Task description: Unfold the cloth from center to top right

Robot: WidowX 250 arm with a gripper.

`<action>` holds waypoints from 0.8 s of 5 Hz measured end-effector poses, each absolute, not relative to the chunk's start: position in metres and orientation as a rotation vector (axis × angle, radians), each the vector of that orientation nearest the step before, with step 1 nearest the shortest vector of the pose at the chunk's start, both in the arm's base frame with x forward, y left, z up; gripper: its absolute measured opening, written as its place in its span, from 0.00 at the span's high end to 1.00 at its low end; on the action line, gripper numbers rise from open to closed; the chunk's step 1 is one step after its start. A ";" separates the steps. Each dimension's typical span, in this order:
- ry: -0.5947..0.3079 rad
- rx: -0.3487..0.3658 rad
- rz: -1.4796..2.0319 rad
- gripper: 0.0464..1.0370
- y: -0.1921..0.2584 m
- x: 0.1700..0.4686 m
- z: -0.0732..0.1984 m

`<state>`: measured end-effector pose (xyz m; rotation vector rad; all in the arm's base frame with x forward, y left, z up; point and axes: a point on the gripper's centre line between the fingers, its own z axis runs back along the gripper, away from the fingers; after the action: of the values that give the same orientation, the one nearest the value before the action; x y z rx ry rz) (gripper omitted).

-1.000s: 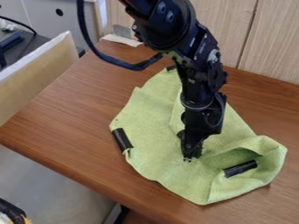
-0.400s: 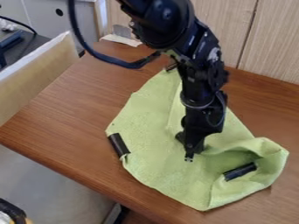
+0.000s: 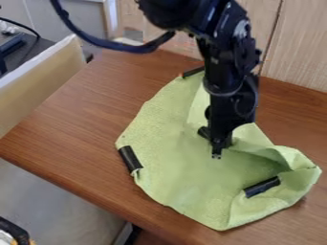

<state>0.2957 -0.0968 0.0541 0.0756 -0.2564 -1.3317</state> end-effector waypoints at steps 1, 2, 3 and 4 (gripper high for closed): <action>-0.326 0.075 -1.349 0.99 -0.118 0.321 0.077; -0.325 0.054 -1.387 0.99 -0.141 0.350 0.077; -0.353 0.028 -1.394 0.99 -0.159 0.378 0.078; -0.337 0.007 -1.422 0.99 -0.175 0.397 0.063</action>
<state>0.3969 -0.1748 0.0632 0.0073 -0.3374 -1.4221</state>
